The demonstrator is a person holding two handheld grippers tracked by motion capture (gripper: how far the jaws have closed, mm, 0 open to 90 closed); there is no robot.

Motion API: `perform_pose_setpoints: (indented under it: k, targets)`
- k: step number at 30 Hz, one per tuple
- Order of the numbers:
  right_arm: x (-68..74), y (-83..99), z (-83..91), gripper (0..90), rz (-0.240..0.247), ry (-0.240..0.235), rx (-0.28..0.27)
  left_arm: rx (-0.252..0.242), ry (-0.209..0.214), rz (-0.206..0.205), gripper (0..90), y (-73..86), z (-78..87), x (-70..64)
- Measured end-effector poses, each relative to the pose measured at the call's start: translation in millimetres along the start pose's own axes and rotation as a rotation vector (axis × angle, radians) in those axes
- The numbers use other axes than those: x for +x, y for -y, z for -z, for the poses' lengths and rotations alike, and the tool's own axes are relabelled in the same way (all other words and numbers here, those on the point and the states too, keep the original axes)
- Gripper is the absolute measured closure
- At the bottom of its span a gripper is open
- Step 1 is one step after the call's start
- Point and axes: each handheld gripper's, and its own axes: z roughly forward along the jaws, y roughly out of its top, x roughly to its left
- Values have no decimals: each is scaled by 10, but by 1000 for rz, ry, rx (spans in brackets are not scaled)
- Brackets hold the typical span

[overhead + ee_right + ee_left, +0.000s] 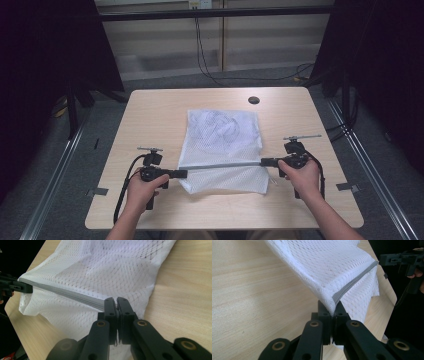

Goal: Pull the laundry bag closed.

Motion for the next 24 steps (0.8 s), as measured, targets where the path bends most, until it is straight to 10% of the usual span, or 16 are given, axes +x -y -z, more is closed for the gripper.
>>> perform_pose_setpoints:
  k: [24]
  targets:
    - [-55, 49, 51, 870, -2, 21, -5, 2, 4, -1, 878, -3, -5, -10]
